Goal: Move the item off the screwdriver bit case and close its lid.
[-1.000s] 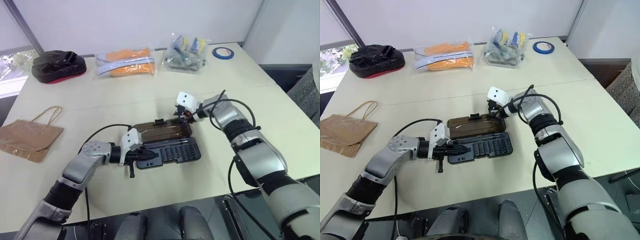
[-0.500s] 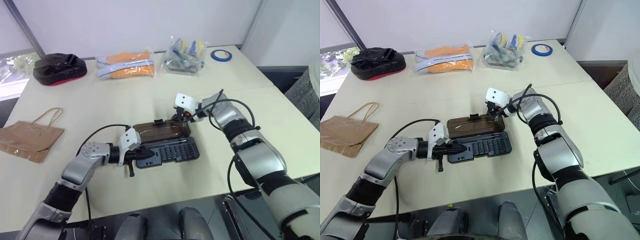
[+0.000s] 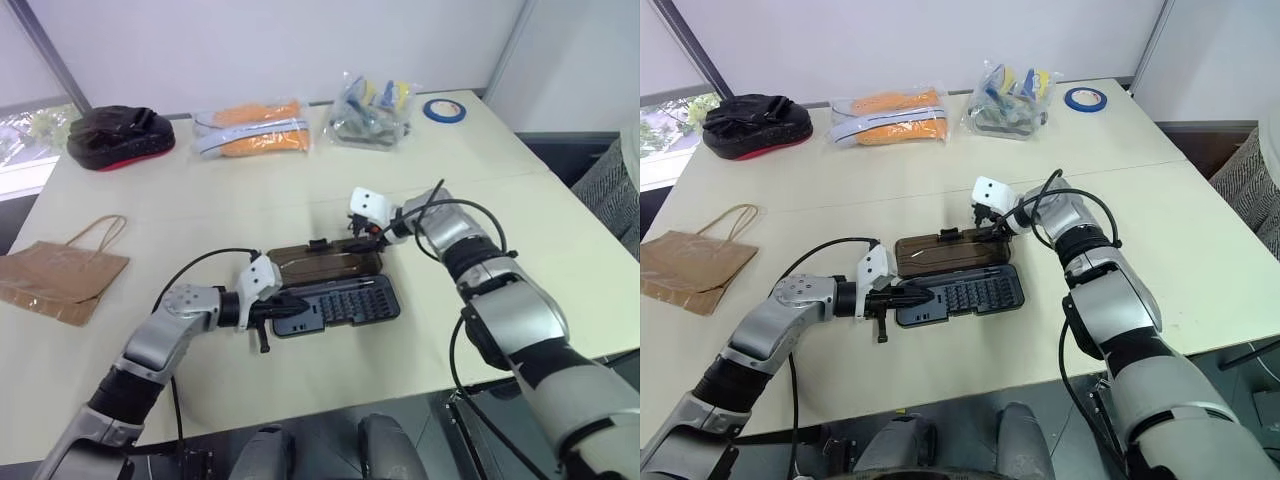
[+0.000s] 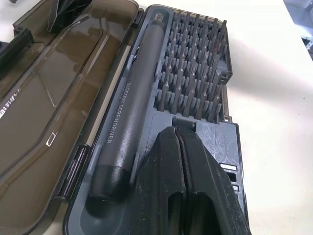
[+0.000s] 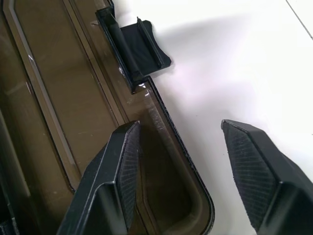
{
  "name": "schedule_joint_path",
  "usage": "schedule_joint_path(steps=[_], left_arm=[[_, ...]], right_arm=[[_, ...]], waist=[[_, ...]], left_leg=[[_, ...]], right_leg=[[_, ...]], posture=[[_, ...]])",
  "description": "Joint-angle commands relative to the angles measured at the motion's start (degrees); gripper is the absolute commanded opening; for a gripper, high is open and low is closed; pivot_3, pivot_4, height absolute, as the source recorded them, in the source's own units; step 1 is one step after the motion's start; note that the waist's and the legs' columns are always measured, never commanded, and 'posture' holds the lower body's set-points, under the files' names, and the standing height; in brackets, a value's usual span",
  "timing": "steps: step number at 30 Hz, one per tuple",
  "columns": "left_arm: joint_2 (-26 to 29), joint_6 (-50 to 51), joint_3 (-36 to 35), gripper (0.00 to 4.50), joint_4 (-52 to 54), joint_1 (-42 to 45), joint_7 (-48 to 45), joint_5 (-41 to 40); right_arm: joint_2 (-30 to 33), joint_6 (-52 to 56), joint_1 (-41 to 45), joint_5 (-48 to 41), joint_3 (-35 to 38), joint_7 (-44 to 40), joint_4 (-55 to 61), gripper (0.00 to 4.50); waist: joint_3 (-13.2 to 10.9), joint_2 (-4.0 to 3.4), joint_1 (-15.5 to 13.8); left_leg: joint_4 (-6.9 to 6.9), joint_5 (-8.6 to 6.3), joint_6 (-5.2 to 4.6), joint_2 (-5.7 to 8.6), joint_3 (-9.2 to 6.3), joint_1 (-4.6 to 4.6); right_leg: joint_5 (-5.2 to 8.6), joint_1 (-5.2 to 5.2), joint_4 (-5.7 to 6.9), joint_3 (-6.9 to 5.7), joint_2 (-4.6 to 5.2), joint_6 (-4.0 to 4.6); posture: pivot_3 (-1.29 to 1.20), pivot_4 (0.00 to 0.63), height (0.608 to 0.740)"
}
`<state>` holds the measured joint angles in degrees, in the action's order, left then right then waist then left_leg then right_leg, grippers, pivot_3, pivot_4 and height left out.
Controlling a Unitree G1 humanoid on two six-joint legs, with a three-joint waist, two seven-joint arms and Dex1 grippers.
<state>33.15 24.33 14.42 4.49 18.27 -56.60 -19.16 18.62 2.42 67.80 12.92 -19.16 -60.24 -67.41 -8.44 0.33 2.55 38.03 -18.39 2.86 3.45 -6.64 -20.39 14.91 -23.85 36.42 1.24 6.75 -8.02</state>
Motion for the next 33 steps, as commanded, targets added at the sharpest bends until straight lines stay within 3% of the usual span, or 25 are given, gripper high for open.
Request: schedule_joint_path(steps=[1, 5, 6, 8, 12, 22, 29, 33], left_arm=[[0.05, 0.69, -0.11, 0.00, -1.25, -0.85, 1.06, 1.80], [0.10, 0.68, -0.33, 0.00, -1.08, -0.94, 1.46, 1.78], [0.14, 0.66, -0.41, 0.00, -1.00, -1.02, 1.59, 1.79], [0.18, 0.64, -0.54, 0.00, -0.90, -1.14, 1.80, 1.81], [0.40, 0.70, -1.01, 0.00, -0.40, -1.50, 2.37, 1.69], [-0.23, 0.79, -3.42, 0.00, -0.40, -1.42, 3.99, 1.82], [-3.18, 5.23, -10.00, 0.00, 1.55, -0.23, 9.16, -2.45], [-4.18, 7.73, -12.89, 0.00, 3.60, -0.23, 11.32, -4.65]], right_arm=[[-0.35, -0.45, 0.54, 2.79, -1.21, 0.67, -3.74, 2.85], [-0.78, -0.84, 1.29, 3.66, -1.48, -0.21, -5.53, 2.85], [-0.93, -0.71, 1.35, 3.94, -1.59, -0.55, -6.00, 2.61], [-1.08, -0.76, 1.40, 4.51, -1.75, -0.67, -6.63, 1.99], [-1.18, -1.75, 1.14, 6.01, -2.60, -0.22, -7.26, 0.01], [-1.37, -4.46, 0.93, 7.92, -3.03, 0.82, -6.97, 0.01], [2.05, -15.90, 2.02, 12.15, -5.62, 8.70, -2.12, 0.01], [4.07, -20.07, 0.93, 12.06, -5.46, 8.76, 2.89, 0.01]], waist=[[0.00, 0.00, -0.01], [0.00, 0.00, -0.01], [0.00, 0.00, 0.00], [0.00, 0.00, 0.01], [0.05, 0.03, 0.07], [0.10, 0.07, 0.01], [0.06, 0.02, 0.09], [0.01, -0.04, 0.00]], left_leg=[[0.00, 0.00, 0.00, 0.00, 0.00, 0.00], [0.00, 0.00, 0.00, 0.00, -0.01, 0.01], [0.00, 0.00, 0.00, 0.00, -0.01, 0.01], [0.00, 0.00, 0.00, 0.00, -0.01, 0.01], [0.00, 0.00, 0.00, 0.00, -0.01, 0.10], [-0.03, -0.02, -0.02, -0.04, -0.08, 0.37], [-0.02, -0.01, -0.02, -0.04, -0.08, 0.35], [0.04, 0.02, 0.05, -0.02, -0.07, -0.05]], right_leg=[[0.00, 0.00, 0.00, 0.00, 0.00, 0.00], [0.00, 0.01, -0.01, 0.00, 0.00, 0.00], [0.00, 0.01, -0.01, 0.00, 0.00, 0.00], [0.00, 0.02, -0.01, 0.00, 0.00, 0.00], [0.00, 0.10, -0.02, 0.00, -0.01, 0.00], [0.00, 0.43, -0.11, -0.07, -0.07, 0.01], [0.00, 0.39, -0.09, -0.05, -0.07, 0.01], [0.00, 0.00, -0.05, -0.03, -0.04, 0.01]], posture=[[0.00, 0.150, 0.740], [0.00, 0.150, 0.740], [0.00, 0.150, 0.740], [0.00, 0.150, 0.740], [0.00, 0.150, 0.740], [0.00, 0.150, 0.740], [0.00, 0.150, 0.740], [0.00, 0.150, 0.740]])
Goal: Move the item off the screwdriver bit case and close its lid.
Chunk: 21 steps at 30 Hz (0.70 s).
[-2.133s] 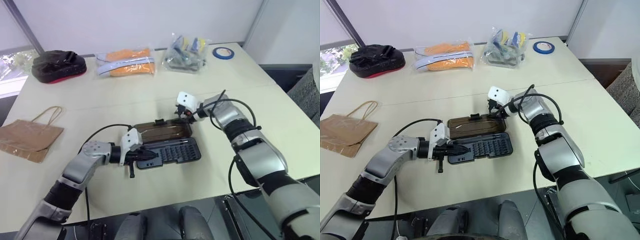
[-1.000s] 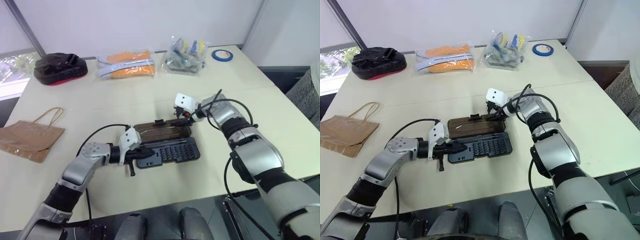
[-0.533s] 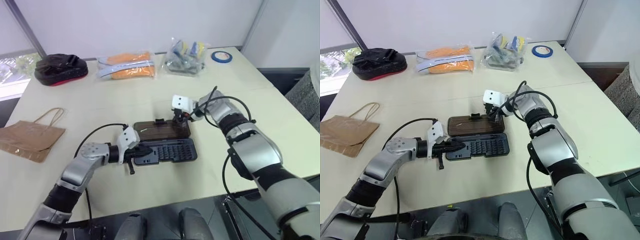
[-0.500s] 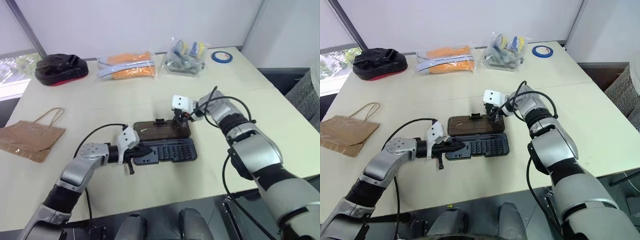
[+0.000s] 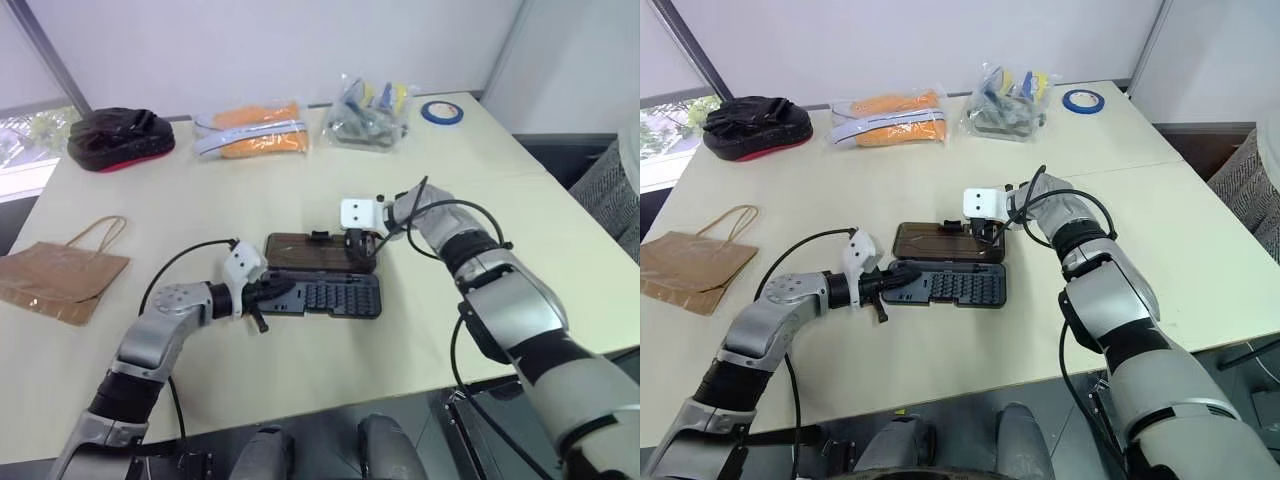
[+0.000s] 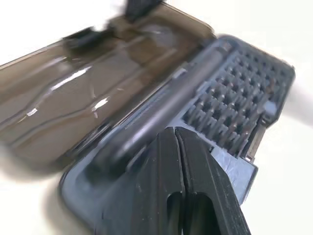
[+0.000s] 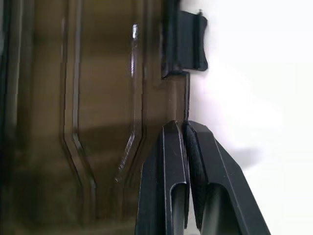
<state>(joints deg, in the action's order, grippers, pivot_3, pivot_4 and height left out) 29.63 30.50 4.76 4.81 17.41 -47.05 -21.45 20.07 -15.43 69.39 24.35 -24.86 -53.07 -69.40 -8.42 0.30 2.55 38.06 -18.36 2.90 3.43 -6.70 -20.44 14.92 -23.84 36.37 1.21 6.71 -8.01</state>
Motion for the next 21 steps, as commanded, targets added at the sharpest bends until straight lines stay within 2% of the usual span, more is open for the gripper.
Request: schedule_joint_path(steps=[1, 5, 11, 17, 21], left_arm=[[-1.08, 2.59, -4.65, 0.00, 4.19, 0.71, 2.81, -3.56], [-2.80, 6.08, -10.05, 0.00, 6.37, 2.27, 6.62, -7.97], [-2.82, 9.48, -17.69, 0.00, 3.99, 6.79, 10.67, -12.79], [-0.26, 7.06, -21.10, 0.00, -5.96, 10.86, 11.21, -11.52], [1.03, 2.16, -18.57, 0.00, -15.17, 13.47, 10.11, -6.83]], right_arm=[[3.62, -3.14, -1.89, -0.19, 0.82, 0.63, 8.65, 0.01], [7.21, -2.18, -8.37, -1.46, 2.11, -0.71, 24.78, 0.01], [10.18, 4.54, -16.23, -2.04, 3.56, -2.03, 44.85, 0.01], [10.60, 9.52, -19.95, -2.07, 4.02, -2.39, 56.42, 0.01], [10.54, 10.92, -20.65, -1.74, 4.01, -1.79, 59.59, 0.01]], waist=[[-0.02, 0.01, -0.09], [-0.02, 0.02, 0.00], [-0.03, 0.02, 0.06], [-0.03, 0.04, -0.03], [-0.04, 0.04, -0.04]], left_leg=[[-0.01, 0.00, 0.00, 0.01, 0.01, -0.06], [0.10, 0.01, 0.02, 0.02, -0.02, -0.90], [0.04, 0.01, 0.02, 0.02, 0.03, -0.96], [0.04, 0.01, 0.02, 0.03, 0.04, -0.96], [0.05, 0.01, 0.02, 0.05, 0.04, -0.96]], right_leg=[[0.00, -0.06, 0.00, 0.00, 0.01, 0.00], [-0.01, -0.87, 0.04, -0.01, 0.07, -0.01], [-0.01, -0.97, 0.01, -0.05, 0.07, -0.01], [-0.01, -0.96, -0.01, -0.05, 0.06, -0.01], [-0.01, -0.95, -0.02, -0.05, 0.07, -0.01]], posture=[[0.00, 0.150, 0.740], [0.00, 0.150, 0.740], [0.00, 0.150, 0.740], [0.00, 0.150, 0.740], [0.00, 0.150, 0.740]])
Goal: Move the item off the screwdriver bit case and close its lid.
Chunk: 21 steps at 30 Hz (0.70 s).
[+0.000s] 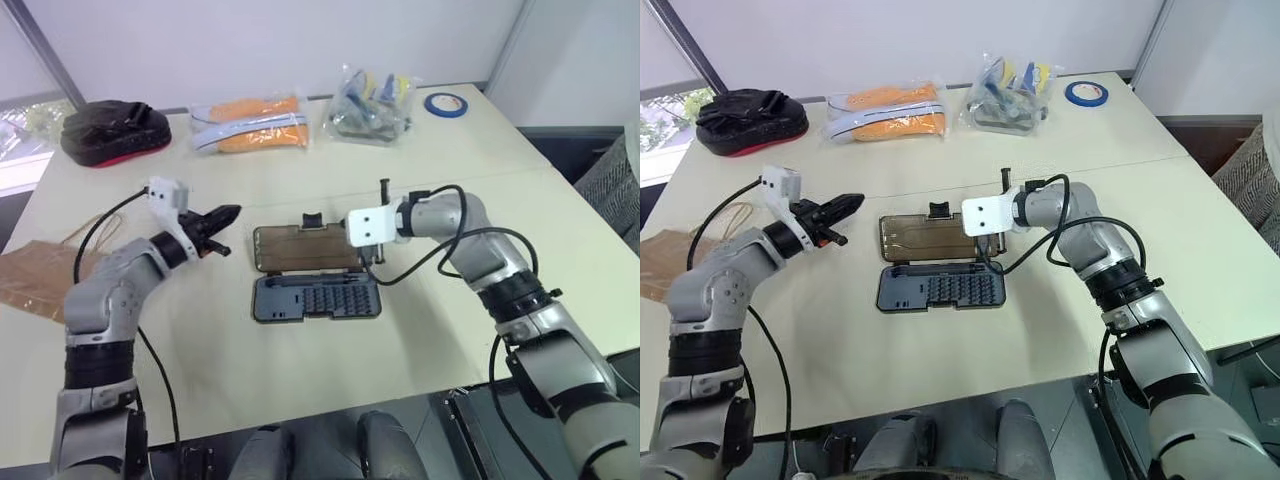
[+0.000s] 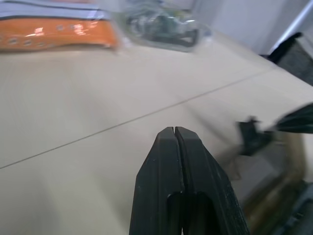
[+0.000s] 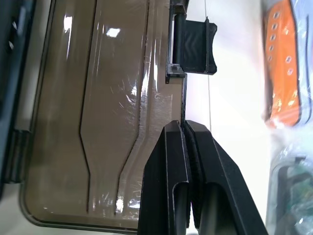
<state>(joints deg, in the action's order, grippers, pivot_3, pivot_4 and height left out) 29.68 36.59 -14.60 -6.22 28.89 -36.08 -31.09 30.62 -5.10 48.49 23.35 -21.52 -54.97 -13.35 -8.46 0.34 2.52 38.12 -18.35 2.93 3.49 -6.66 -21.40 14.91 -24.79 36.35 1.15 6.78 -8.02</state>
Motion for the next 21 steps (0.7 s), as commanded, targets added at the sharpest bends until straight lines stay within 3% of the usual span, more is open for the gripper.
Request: schedule_joint_path(steps=[1, 6, 11, 18, 21], left_arm=[[0.91, -5.53, 2.02, 0.00, -6.64, 2.63, -1.48, 4.26], [-1.76, -12.48, 8.75, 0.00, -17.48, 5.53, -6.17, 10.09], [-5.13, -15.63, 13.23, 0.00, -21.57, 7.95, -10.95, 12.49], [-6.35, -16.05, 13.80, 0.00, -22.64, 9.39, -13.80, 13.25], [-6.30, -16.10, 13.73, 0.00, -22.63, 9.33, -14.22, 13.59]], right_arm=[[0.02, 0.65, 0.31, -0.53, 0.70, 0.49, 3.88, 0.01], [0.25, 1.61, 0.40, -0.56, 0.83, 0.55, 5.25, 0.01], [0.57, 2.75, -0.05, -0.80, 0.97, 0.17, 6.95, 0.01], [1.39, 5.72, -1.13, -1.27, 1.03, -1.14, 9.59, 0.01], [1.65, 7.71, -1.42, -1.82, 1.40, -2.01, 10.71, 0.97]], waist=[[0.00, 0.00, -0.04], [0.00, 0.01, -0.09], [-0.02, 0.03, -0.01], [-0.02, 0.03, 0.07], [-0.02, 0.03, 0.02]], left_leg=[[0.00, 0.00, 0.00, 0.00, 0.00, 0.00], [0.01, 0.00, 0.00, 0.03, 0.01, -0.02], [0.03, 0.00, 0.00, 0.04, 0.04, -0.05], [0.02, 0.00, 0.00, 0.03, 0.04, -0.05], [0.03, 0.00, 0.00, 0.03, 0.03, -0.05]], right_leg=[[0.00, 0.00, 0.00, 0.00, 0.00, 0.00], [0.00, 0.01, -0.01, -0.02, 0.01, 0.00], [0.00, 0.01, -0.01, -0.07, 0.01, 0.00], [0.00, -0.01, 0.01, -0.08, 0.01, 0.00], [0.00, -0.01, 0.01, -0.08, 0.01, 0.00]], posture=[[0.00, 0.150, 0.740], [0.00, 0.150, 0.740], [0.00, 0.150, 0.740], [0.00, 0.150, 0.740], [0.00, 0.150, 0.740]])
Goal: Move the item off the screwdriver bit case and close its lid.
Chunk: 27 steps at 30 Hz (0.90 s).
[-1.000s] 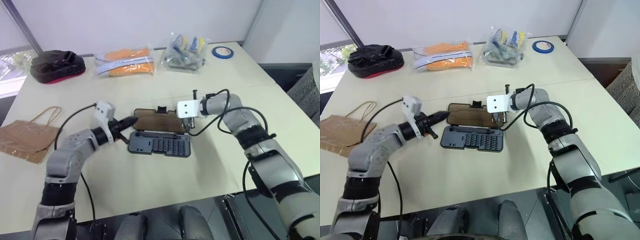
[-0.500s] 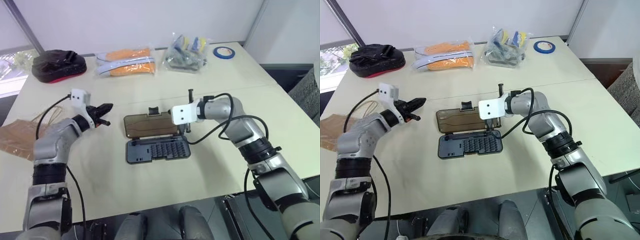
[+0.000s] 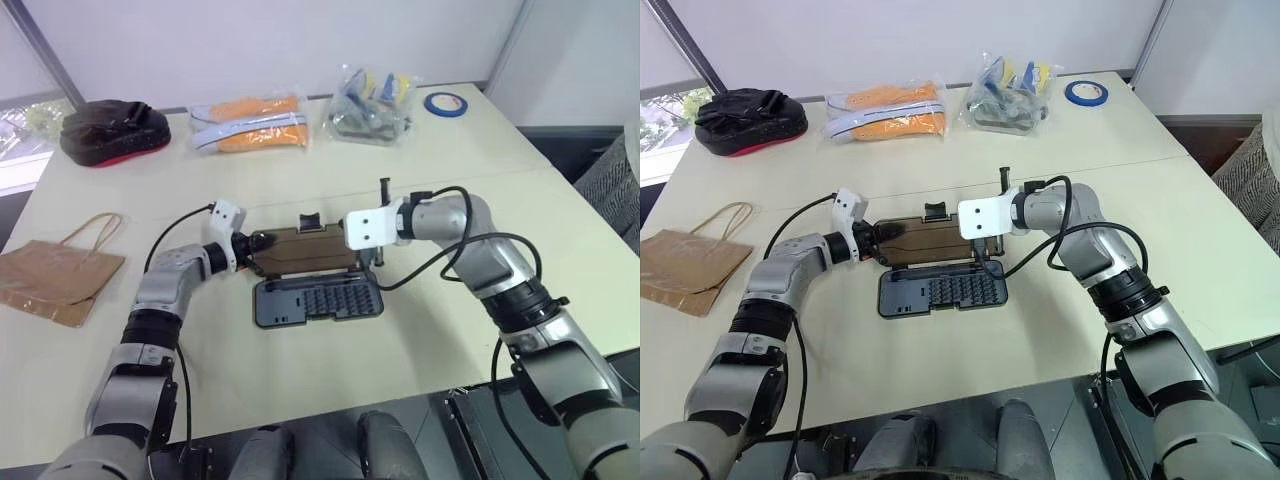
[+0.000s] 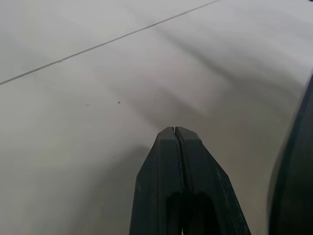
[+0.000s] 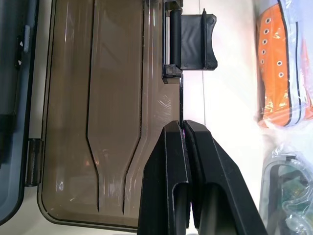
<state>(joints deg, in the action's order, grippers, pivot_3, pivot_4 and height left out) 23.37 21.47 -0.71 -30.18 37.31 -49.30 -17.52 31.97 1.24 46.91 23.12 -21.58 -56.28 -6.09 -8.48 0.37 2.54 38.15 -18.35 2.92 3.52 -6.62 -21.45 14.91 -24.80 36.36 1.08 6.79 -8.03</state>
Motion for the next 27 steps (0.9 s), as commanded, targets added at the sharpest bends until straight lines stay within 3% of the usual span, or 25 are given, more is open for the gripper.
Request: schedule_joint_path(steps=[1, 5, 11, 27], left_arm=[[0.01, -1.01, -0.19, 0.00, 1.32, 0.91, -1.13, 0.10], [0.04, -0.62, -0.47, 0.00, 1.66, 1.32, -1.80, -0.15], [-0.18, 0.62, -0.57, 0.00, 3.50, 1.68, -3.04, -1.10], [9.52, 11.27, 1.67, 0.00, 17.83, -4.11, -15.26, -5.16]], right_arm=[[0.47, 1.89, 0.14, -1.74, 1.49, -1.01, 3.79, 1.34], [2.81, 9.34, 0.78, -4.29, 2.86, -6.41, 7.22, 3.30], [9.16, 21.11, 1.90, -12.52, 8.80, -14.28, 14.31, 3.30], [15.77, 28.08, 0.32, -16.39, 13.19, -9.43, 15.54, 3.30]], waist=[[0.00, 0.00, -0.01], [0.00, 0.00, -0.17], [-0.01, 0.02, -0.23], [-0.02, 0.02, -0.32]], left_leg=[[0.00, 0.00, 0.00, 0.00, 0.00, 0.00], [0.04, 0.00, 0.00, 0.01, -0.01, -0.02], [0.05, 0.00, -0.01, 0.01, -0.02, -0.03], [0.02, -0.01, -0.02, -0.02, -0.01, -0.03]], right_leg=[[0.00, 0.00, 0.00, 0.00, 0.00, 0.00], [0.00, 0.02, 0.00, 0.00, 0.00, 0.00], [0.00, 0.03, -0.01, -0.01, 0.01, 0.00], [0.00, 0.00, 0.01, 0.02, 0.01, 0.00]], posture=[[0.00, 0.150, 0.740], [0.00, 0.150, 0.740], [0.00, 0.150, 0.740], [0.00, 0.150, 0.740]])
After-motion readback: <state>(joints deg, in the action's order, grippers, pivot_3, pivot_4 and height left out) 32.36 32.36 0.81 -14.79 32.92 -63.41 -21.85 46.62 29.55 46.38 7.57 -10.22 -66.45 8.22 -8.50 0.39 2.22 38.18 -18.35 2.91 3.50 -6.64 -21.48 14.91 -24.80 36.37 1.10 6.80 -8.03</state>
